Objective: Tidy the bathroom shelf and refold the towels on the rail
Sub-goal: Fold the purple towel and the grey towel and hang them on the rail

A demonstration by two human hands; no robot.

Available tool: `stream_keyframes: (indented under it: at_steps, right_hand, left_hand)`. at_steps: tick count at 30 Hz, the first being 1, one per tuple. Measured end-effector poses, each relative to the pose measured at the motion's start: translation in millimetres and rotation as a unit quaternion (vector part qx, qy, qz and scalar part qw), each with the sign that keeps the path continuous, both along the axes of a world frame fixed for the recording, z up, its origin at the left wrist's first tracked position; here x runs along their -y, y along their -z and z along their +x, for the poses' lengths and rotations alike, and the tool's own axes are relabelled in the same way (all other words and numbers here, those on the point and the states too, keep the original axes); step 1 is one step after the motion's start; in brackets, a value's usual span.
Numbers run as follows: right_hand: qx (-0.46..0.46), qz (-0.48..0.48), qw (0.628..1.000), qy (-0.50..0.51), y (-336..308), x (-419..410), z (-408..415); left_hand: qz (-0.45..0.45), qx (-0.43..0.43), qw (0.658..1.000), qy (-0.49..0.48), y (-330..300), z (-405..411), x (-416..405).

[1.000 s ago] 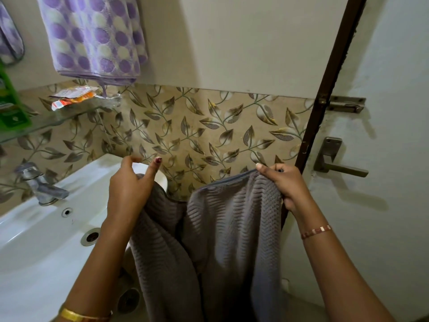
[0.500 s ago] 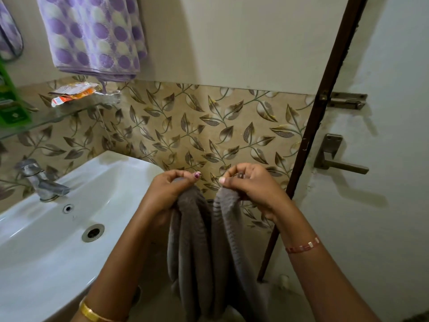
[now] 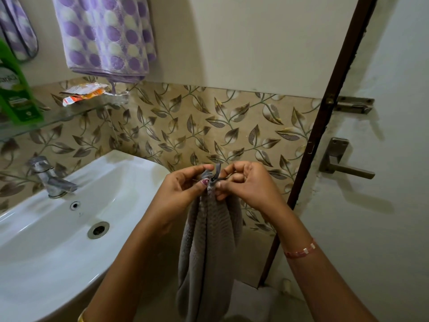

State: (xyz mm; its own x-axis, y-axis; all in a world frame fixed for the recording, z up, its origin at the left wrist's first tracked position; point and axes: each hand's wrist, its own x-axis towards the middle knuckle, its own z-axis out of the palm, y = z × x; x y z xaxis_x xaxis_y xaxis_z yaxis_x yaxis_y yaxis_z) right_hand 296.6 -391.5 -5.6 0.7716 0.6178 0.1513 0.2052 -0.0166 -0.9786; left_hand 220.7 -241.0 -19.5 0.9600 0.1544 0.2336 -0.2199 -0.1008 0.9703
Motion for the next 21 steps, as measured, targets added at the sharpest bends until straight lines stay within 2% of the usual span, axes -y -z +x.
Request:
stream_keyframes:
  at_steps: [3,5,9,13,17,19,21]
  right_hand:
    - [0.089,-0.027,0.995,0.031,-4,-3,-5]
    - [0.141,-0.041,0.988,0.049,-6,-4,-6]
    - [0.186,-0.042,0.981,0.035,-6,-4,-5]
    - [0.154,-0.035,0.987,-0.011,2,-2,2]
    - [0.065,-0.036,0.994,-0.083,25,4,8]
    - [0.050,-0.084,0.991,-0.091,39,7,12]
    - [0.050,-0.183,0.981,-0.051,56,12,22]
  left_hand:
    - [0.013,0.013,0.999,0.026,-3,-4,0]
    - [0.040,0.016,0.999,0.009,-2,-4,0]
    - [0.050,0.032,0.998,-0.023,-1,-4,-2]
    - [0.037,0.064,0.997,-0.010,-11,-2,-6]
    - [-0.004,0.074,0.996,-0.042,-24,2,-17]
    - [-0.012,0.084,0.994,-0.075,-29,6,-25]
    - [-0.003,0.086,0.989,-0.118,-34,9,-34]
